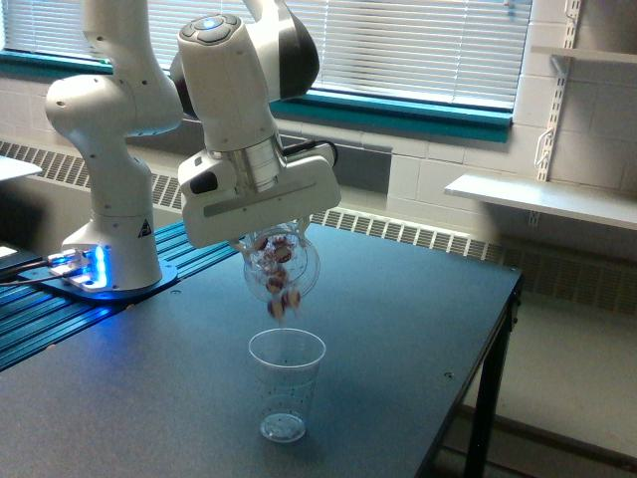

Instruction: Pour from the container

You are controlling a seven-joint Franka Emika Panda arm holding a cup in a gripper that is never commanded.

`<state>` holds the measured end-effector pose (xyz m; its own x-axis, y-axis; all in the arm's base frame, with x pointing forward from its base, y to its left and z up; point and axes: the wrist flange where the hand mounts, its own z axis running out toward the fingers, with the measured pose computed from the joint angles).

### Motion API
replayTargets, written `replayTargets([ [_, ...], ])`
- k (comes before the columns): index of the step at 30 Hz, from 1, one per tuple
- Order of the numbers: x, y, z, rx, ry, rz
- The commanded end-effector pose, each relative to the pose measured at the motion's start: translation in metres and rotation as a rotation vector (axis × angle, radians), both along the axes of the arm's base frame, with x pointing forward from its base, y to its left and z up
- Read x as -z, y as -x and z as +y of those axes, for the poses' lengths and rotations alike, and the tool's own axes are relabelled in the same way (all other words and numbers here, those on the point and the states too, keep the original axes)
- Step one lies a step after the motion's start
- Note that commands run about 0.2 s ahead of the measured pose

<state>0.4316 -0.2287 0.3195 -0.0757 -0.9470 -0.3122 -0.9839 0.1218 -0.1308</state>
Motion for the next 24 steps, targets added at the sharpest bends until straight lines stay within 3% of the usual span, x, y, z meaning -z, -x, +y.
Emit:
replayTargets([
  [1,0.0,-0.0008,-0.0064,0.02,-0.031,-0.01],
  [10,-0.0008,-0.0006,-0.0119,0.029,-0.083,-0.033],
  [24,-0.0017,-0.0018,-0.0126,0.056,-0.12,-0.047],
])
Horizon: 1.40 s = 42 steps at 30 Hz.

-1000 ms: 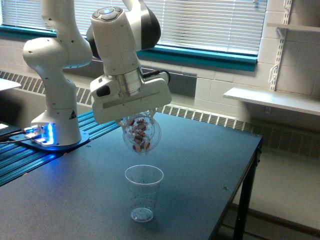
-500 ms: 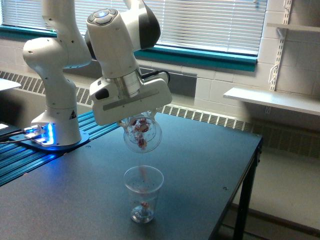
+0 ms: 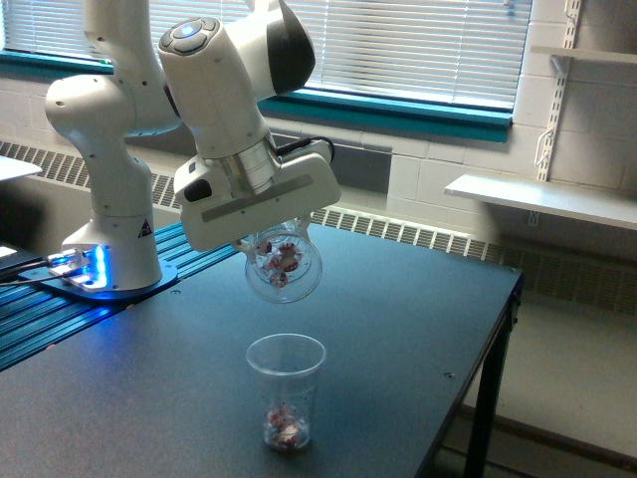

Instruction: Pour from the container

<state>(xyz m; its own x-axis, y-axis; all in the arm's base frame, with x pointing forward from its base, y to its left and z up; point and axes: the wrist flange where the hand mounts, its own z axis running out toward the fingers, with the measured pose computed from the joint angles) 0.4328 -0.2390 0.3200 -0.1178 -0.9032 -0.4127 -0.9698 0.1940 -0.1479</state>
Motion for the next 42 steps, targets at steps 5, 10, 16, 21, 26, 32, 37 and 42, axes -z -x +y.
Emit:
replayTargets([
  [5,-0.001,0.0,-0.003,0.006,-0.025,-0.018],
  [10,-0.001,-0.001,-0.007,0.023,-0.037,-0.022],
  [16,0.0,-0.002,-0.011,0.043,-0.047,-0.021],
  [21,0.001,-0.003,-0.016,0.052,-0.056,-0.024],
  [26,0.001,-0.004,-0.019,0.074,-0.069,-0.025],
  [32,0.002,-0.006,-0.022,0.092,-0.087,-0.03],
  [37,0.002,-0.009,-0.021,0.104,-0.099,-0.036],
  [42,-0.001,-0.012,-0.018,0.116,-0.103,-0.031],
])
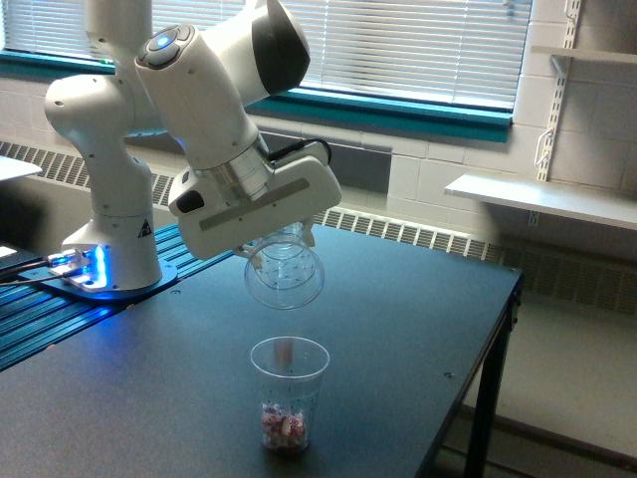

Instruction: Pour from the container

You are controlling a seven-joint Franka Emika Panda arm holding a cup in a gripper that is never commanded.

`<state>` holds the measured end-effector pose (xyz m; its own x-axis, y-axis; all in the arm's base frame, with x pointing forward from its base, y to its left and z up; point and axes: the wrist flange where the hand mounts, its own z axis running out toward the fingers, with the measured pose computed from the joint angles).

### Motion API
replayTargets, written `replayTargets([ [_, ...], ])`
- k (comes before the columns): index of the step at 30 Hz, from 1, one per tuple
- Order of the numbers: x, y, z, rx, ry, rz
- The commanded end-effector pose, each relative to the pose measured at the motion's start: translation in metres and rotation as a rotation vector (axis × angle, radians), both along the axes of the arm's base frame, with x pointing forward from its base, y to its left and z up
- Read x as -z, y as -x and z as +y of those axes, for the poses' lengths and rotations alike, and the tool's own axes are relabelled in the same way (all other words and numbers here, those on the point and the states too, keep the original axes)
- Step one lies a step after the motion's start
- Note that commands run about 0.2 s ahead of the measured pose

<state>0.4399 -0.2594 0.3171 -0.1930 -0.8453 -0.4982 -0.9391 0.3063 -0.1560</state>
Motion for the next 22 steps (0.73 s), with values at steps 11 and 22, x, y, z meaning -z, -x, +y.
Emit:
replayTargets([
  [11,-0.012,-0.02,0.014,0.014,0.01,0.005],
  [22,-0.021,-0.033,0.033,-0.006,0.033,0.007],
])
